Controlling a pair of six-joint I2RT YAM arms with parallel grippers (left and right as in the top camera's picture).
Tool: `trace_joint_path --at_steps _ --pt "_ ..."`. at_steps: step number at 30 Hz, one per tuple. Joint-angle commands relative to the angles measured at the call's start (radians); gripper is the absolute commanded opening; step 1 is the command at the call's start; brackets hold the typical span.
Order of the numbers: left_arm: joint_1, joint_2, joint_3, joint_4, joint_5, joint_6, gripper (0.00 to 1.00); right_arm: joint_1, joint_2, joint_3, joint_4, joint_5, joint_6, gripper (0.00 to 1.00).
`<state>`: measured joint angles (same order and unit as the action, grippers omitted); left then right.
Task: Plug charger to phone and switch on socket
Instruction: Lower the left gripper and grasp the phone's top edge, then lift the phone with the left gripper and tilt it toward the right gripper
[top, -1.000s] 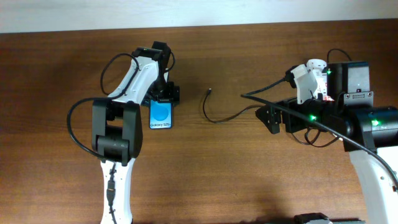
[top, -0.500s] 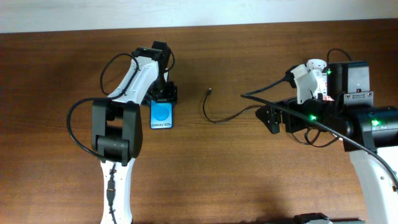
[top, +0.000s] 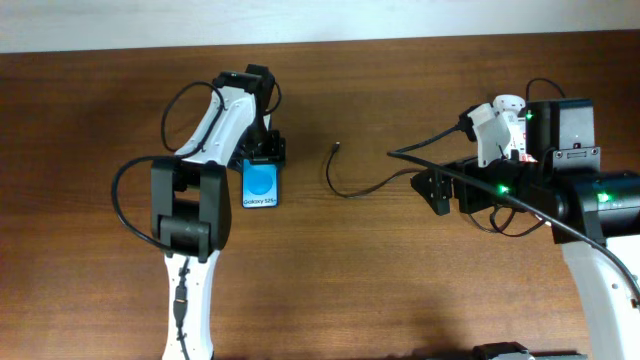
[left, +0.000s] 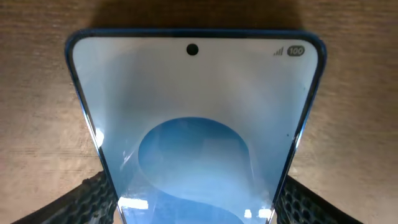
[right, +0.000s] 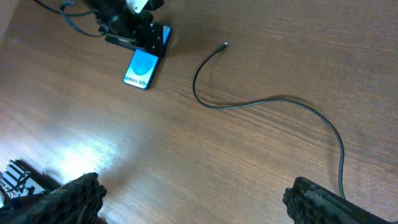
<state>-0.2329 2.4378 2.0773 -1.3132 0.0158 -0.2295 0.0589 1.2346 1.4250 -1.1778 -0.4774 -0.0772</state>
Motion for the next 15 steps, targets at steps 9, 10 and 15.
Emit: trace_joint_path --at_steps 9,10,15 --pt "0.000 0.000 0.287 -0.130 0.034 -0.017 0.46 0.006 0.002 0.016 0.000 -0.009 0.006 0.98" --pt "0.000 0.000 0.302 -0.137 0.050 -0.018 0.32 0.006 0.002 0.016 0.000 -0.009 0.006 0.98" --pt "0.001 0.000 0.333 -0.156 0.106 -0.164 0.00 0.006 0.002 0.016 0.000 -0.010 0.007 0.98"
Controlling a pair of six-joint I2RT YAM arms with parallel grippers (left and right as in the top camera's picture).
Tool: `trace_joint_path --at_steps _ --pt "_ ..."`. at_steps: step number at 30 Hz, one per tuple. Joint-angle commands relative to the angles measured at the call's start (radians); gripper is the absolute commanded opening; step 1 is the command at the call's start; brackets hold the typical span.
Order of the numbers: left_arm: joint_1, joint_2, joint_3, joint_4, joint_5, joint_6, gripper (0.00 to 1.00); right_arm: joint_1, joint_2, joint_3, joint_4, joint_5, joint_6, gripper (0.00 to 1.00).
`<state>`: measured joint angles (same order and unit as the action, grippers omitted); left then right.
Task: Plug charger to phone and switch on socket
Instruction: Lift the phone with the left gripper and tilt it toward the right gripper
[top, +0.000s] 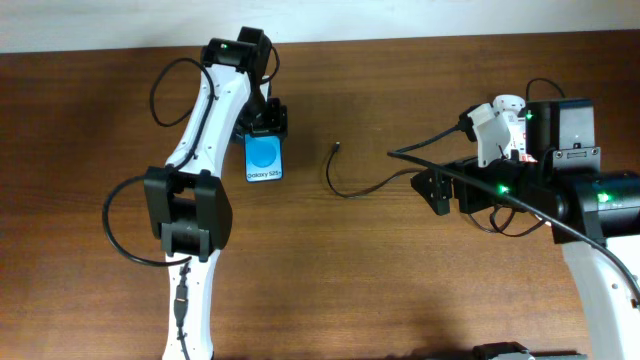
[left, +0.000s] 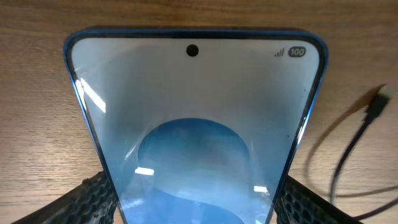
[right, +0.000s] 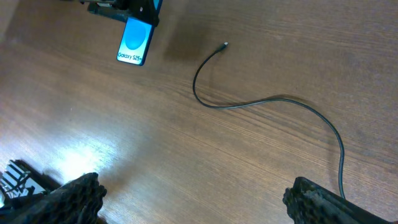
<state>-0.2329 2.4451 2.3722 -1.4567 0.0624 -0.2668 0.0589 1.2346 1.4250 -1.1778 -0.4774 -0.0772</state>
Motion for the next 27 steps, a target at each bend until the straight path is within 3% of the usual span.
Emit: trace_joint_path --at_steps 1,6,12,16,21,27 --pt "0.001 -0.007 0.038 -0.019 0.077 -0.158 0.00 0.006 0.002 0.016 0.000 -0.010 0.007 0.98" --pt "0.001 -0.007 0.038 -0.040 0.194 -0.340 0.00 0.006 0.003 0.016 0.006 -0.009 0.056 0.98" --pt "0.001 -0.007 0.038 -0.069 0.495 -0.542 0.00 0.006 0.048 0.016 0.018 -0.009 0.144 0.98" --pt "0.001 -0.007 0.038 -0.094 0.612 -0.560 0.00 0.006 0.119 0.016 0.022 -0.010 0.240 0.98" --pt "0.000 -0.007 0.037 -0.109 0.642 -0.605 0.00 0.006 0.199 0.016 0.041 -0.037 0.323 0.99" --pt "0.000 -0.007 0.037 -0.122 0.654 -0.681 0.00 0.008 0.250 0.016 0.114 -0.151 0.323 0.97"
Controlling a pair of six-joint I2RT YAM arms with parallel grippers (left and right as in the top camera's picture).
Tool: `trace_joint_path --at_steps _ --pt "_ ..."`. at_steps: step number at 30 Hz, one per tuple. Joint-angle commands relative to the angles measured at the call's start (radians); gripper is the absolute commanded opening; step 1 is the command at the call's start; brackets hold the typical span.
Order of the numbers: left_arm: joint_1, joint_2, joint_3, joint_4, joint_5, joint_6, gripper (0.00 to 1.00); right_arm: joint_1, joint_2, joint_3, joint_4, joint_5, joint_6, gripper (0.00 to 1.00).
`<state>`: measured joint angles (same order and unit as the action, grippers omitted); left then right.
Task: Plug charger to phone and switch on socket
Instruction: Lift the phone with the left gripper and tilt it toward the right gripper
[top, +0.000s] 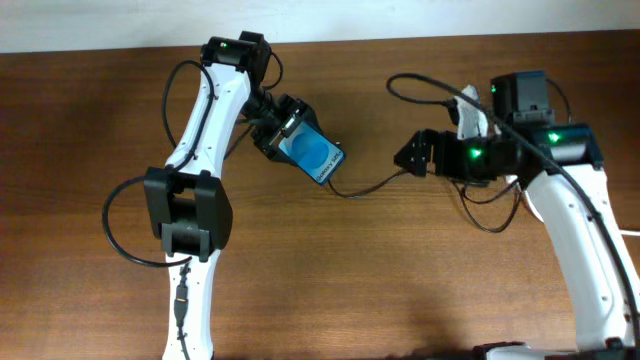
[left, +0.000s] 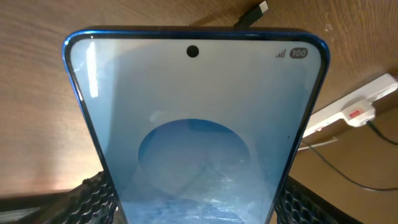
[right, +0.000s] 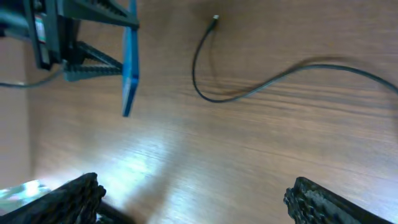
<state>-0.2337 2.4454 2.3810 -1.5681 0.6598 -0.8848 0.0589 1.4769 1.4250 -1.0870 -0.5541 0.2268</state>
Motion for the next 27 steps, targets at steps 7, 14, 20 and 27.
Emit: trace_joint_path --at_steps 7,14,20,27 --pt "0.000 -0.007 0.029 -0.045 0.117 -0.171 0.00 0.019 0.008 0.016 0.103 -0.074 0.099 0.91" --pt "0.000 -0.007 0.029 -0.045 0.157 -0.222 0.00 0.108 0.008 0.015 0.172 0.023 0.230 0.80" --pt "0.001 -0.007 0.029 -0.042 0.243 -0.222 0.00 0.149 0.008 0.015 0.172 0.107 0.285 0.79" --pt "0.001 -0.007 0.029 -0.043 0.368 -0.197 0.00 0.106 0.008 0.015 0.172 0.122 0.311 0.79"
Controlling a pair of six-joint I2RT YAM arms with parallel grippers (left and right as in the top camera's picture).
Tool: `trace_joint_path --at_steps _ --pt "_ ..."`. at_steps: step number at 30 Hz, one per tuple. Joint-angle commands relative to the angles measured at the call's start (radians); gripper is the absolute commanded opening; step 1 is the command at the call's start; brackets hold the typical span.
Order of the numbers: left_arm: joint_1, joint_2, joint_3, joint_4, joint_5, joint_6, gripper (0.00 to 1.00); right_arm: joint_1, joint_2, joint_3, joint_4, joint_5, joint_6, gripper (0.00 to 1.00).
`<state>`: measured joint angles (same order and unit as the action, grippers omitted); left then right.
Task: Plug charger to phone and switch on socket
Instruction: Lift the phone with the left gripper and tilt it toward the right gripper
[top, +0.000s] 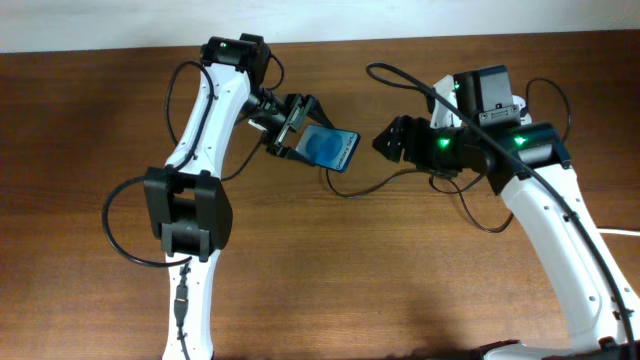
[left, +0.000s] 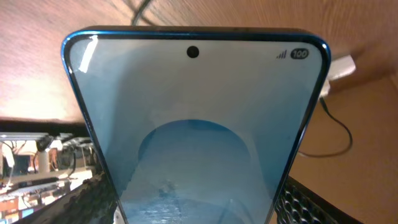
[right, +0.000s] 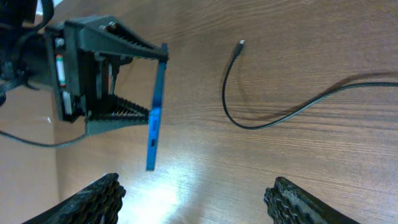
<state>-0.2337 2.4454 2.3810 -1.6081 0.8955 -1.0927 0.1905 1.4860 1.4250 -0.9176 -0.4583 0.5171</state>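
My left gripper (top: 297, 135) is shut on the blue phone (top: 333, 150) and holds it above the table, free end pointing right. The phone's screen (left: 196, 124) fills the left wrist view. In the right wrist view the phone (right: 154, 118) shows edge-on, in the left gripper's fingers (right: 118, 106). The black charger cable (top: 372, 186) lies on the table; its plug tip (right: 240, 43) rests to the right of the phone. My right gripper (top: 388, 140) hovers open just right of the phone, nothing between its fingers (right: 93, 199). A white socket strip's end (left: 339, 65) shows behind the phone.
The brown wooden table (top: 320, 290) carries both arms. The right arm's own black cables (top: 400, 80) loop above the table near the right gripper. A pale wall strip (top: 100, 25) runs along the far edge.
The phone has turned further, its free end now pointing right and more level. My right gripper has moved left and a little up, closer to the phone, still open.
At first the phone lay on the table's left with my left gripper shut on it, the right arm at the far right. Then the phone was off the table, then turned over the cable's plug end. Meanwhile the right gripper came in beside the phone.
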Motion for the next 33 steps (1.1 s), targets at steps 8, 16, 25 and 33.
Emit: trace_joint_path --at_steps 8,16,25,33 --pt "0.001 -0.007 0.029 -0.003 0.335 0.040 0.00 -0.063 0.000 0.015 -0.006 0.068 0.024 0.79" --pt "0.001 -0.007 0.029 -0.003 0.513 0.101 0.00 -0.063 0.000 0.015 -0.013 0.105 0.024 0.79" --pt "0.001 -0.007 0.029 -0.004 0.515 0.183 0.00 -0.068 0.000 0.015 -0.007 0.106 0.035 0.79" --pt "0.000 -0.007 0.029 -0.003 0.515 0.183 0.00 -0.109 0.000 0.015 0.005 0.207 0.128 0.80"
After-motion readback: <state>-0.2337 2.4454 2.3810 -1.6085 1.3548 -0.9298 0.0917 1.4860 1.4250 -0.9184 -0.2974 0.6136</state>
